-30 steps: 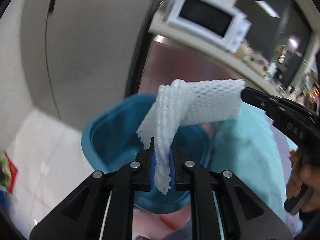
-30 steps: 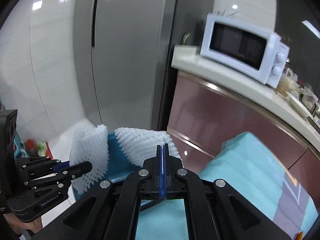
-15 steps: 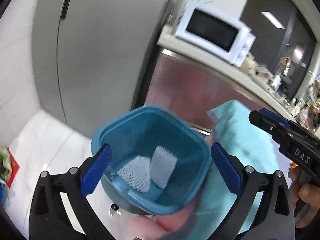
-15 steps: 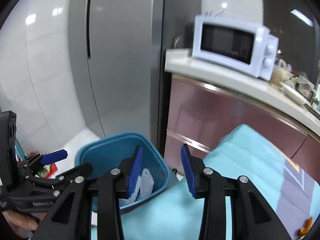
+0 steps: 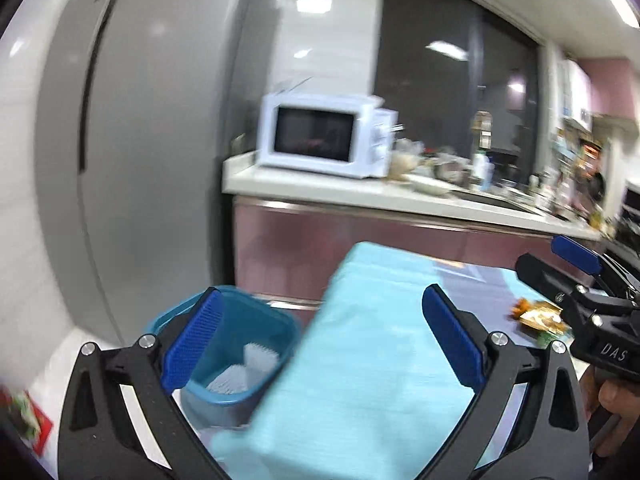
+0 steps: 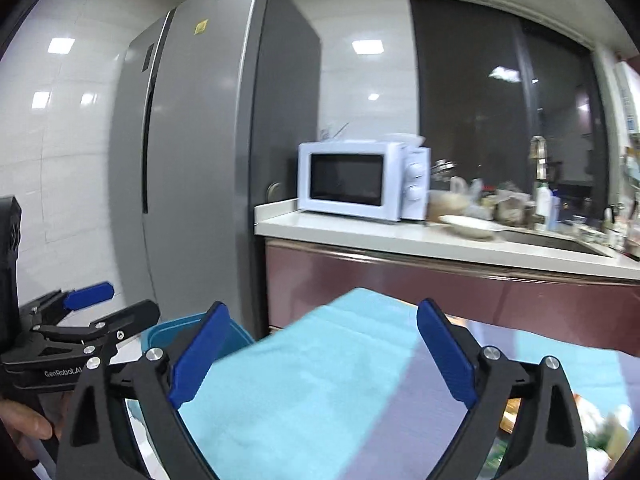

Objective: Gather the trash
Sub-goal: 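Return the left tool to the trash pile on the table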

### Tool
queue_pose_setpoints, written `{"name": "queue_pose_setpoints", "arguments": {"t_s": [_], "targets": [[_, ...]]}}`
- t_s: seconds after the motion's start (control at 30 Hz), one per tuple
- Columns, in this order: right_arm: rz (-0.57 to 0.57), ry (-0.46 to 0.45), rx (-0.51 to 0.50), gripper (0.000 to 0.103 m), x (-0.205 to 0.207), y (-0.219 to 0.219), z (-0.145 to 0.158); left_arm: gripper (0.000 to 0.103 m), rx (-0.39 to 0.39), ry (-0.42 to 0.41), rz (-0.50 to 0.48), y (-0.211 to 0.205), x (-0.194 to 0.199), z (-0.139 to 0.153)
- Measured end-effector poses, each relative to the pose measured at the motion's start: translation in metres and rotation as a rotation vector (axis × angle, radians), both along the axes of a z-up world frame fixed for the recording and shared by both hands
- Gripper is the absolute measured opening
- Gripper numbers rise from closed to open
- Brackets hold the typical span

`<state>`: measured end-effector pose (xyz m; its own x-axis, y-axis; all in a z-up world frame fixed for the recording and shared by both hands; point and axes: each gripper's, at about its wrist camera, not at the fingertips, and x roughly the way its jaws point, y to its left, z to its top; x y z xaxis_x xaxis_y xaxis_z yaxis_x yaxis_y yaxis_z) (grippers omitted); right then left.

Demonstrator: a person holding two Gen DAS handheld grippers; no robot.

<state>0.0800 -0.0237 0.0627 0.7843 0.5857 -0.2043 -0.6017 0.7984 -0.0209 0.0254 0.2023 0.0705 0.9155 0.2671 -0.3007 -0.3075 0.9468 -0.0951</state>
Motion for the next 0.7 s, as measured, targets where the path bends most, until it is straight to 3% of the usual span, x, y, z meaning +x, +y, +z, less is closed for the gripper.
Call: {"name": "queue_pose_setpoints", "arguments": {"t_s": [0.1, 0.37, 0.7], "targets": [[-0.066, -0.007, 0.027, 0.093, -0.012, -0.038, -0.003, 0.097, 0.061, -0.034, -0.070, -0.053, -0.005, 0.008], [-0.343, -0.058, -0.008, 0.095, -0.051, -0.139, -0.025, 0.097, 0.108, -0.035, -0.279, -0.171, -0.007, -0.001], [-0.601, 0.053, -0.002, 0.096, -0.057, -0.230, -0.048, 0.097, 0.108, 0.023, -0.512, -0.279, 0.004, -0.029]]}}
